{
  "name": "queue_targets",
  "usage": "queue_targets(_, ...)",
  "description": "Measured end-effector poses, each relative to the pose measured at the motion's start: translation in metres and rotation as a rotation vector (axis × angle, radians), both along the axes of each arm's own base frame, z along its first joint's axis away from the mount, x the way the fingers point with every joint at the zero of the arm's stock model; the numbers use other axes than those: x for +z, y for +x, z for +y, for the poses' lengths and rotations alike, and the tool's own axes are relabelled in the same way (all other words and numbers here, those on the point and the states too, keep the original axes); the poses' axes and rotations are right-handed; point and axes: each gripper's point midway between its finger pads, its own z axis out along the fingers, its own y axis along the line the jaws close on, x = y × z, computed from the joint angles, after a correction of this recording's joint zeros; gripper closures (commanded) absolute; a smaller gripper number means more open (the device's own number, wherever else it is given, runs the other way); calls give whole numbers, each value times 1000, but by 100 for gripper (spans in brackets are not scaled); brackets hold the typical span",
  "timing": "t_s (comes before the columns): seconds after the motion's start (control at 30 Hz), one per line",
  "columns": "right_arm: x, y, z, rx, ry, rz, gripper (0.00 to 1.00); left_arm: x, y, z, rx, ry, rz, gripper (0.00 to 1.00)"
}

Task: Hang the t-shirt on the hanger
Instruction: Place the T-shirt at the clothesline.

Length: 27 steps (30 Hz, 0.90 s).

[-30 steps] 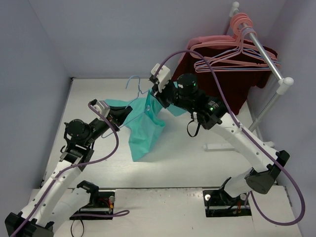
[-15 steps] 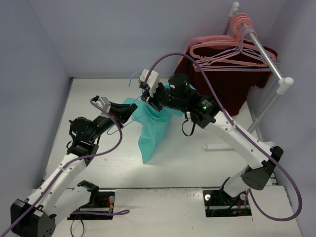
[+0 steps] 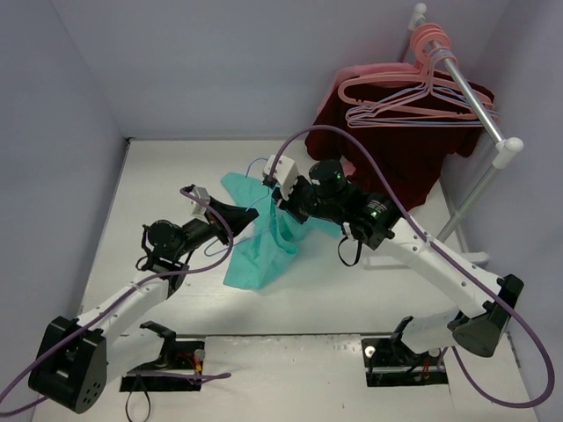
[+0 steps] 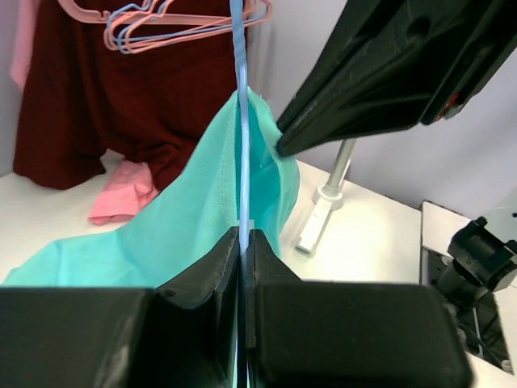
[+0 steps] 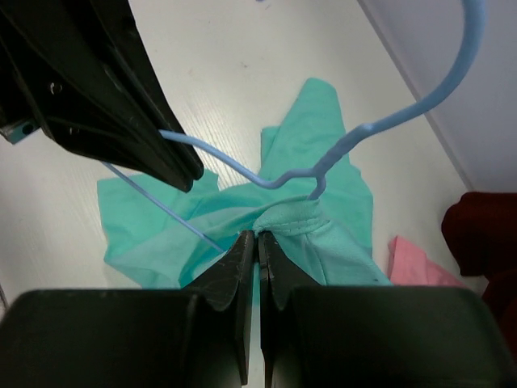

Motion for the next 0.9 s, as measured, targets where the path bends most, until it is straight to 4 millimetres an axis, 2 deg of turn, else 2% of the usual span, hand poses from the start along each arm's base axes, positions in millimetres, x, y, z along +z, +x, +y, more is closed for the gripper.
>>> queue_targets(0.1,-5,-2,-9,-19,-4,11,100,3,-2,-3,-29,-21,-4,100)
queue_targets(0.2,-3,-3,-9,-16,10,20,100,7,-3,-6,-53,-48,-13,100)
queue_targets(0.4,11,-2,10,32,47,42,100,-5,1,-14,-101,-59,48,100)
queue_targets(0.47,20,1,16,44,58,33,100,-1,3,-15,-112,-59,42,100)
queue_targets(0.6,49,4,19,62,91,-25,99,36,7,-18,-131,-79,-51,100)
queue_targets(0.7,74,5,20,72,127,-82,94,69,11,-15,-126,-100,-135,100)
queue_targets(0.77,79,6,20,75,133,-103,87,86,12,-11,-121,-109,-183,100)
queue_targets(0.9,78,7,18,74,120,-117,85,98,11,-11,-142,-119,-200,100)
